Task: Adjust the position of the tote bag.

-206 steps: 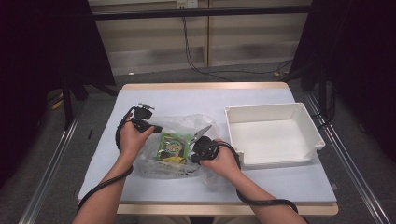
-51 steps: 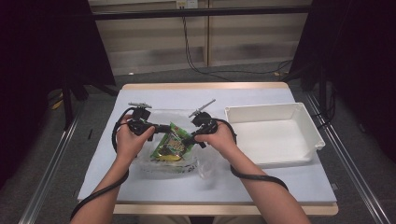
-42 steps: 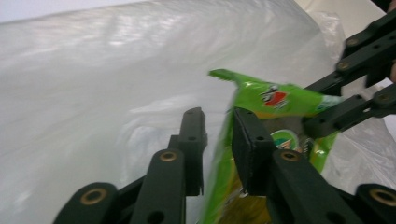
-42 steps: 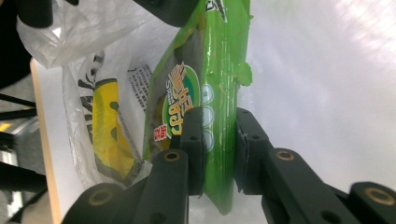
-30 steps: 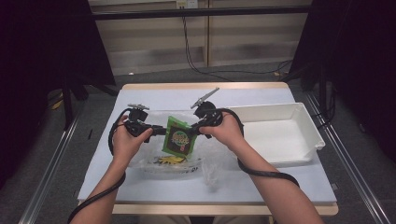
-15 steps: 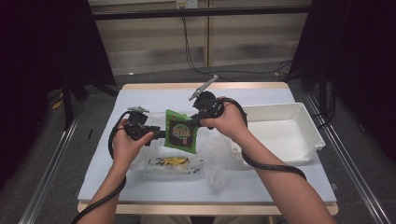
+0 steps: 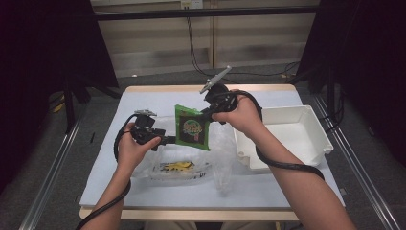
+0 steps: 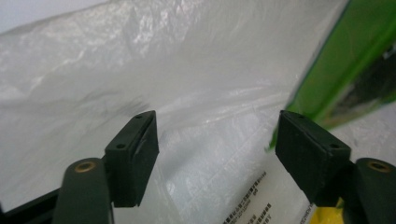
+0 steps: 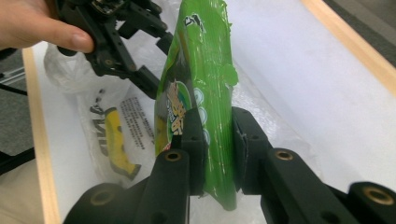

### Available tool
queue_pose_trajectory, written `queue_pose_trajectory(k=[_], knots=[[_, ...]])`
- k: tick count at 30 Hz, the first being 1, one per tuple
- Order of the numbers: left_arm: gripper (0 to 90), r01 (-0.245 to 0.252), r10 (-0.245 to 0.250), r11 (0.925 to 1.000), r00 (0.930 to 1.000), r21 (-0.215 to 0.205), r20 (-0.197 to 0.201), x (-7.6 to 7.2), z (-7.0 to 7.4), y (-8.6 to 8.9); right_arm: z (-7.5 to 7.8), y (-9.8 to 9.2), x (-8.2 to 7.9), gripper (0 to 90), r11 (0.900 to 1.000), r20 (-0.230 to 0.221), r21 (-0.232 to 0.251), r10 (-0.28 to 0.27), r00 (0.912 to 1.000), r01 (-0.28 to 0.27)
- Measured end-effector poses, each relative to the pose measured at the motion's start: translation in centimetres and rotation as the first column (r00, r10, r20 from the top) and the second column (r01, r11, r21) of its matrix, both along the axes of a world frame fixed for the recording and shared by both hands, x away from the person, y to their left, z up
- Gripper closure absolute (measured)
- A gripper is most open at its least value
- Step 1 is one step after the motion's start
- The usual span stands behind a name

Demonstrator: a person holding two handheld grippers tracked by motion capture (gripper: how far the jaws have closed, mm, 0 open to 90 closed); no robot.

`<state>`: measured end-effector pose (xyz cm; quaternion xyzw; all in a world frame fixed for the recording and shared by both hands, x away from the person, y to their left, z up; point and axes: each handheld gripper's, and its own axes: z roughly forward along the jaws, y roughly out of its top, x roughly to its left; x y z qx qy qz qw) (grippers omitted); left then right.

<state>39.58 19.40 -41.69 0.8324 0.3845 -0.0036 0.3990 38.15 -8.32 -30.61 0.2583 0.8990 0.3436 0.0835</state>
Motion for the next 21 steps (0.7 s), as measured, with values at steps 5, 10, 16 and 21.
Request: queue_pose_trajectory(k=[5, 10, 16, 21], knots=[[21.4, 0.028, -0.028, 0.9996, 0.9996, -0.009, 0.006, -0.2, 0.4, 0.0, -0.1, -0.9, 0.4, 77.4, 1.0, 0.003, 0.009, -0.013, 0.9999, 0.013], [15.7, 0.067, -0.067, 0.9978, 0.9975, -0.002, 0.025, -0.5, 0.5, -0.9, 0.3, -1.2, 0.6, 77.4, 0.999, 0.0, 0.034, -0.032, 0.9995, 0.032], [11.2, 0.104, -0.104, 0.9945, 0.9935, 0.0, 0.046, -1.0, 1.3, -1.5, 1.4, -1.4, 0.5, 77.4, 0.999, 0.021, 0.021, -0.025, 0.9994, 0.025], [8.3, 0.143, -0.144, 0.9895, 0.9887, 0.018, 0.043, -1.7, 1.7, -1.9, 2.1, -1.4, 0.7, 77.4, 0.999, 0.014, 0.042, -0.024, 0.9996, 0.023]])
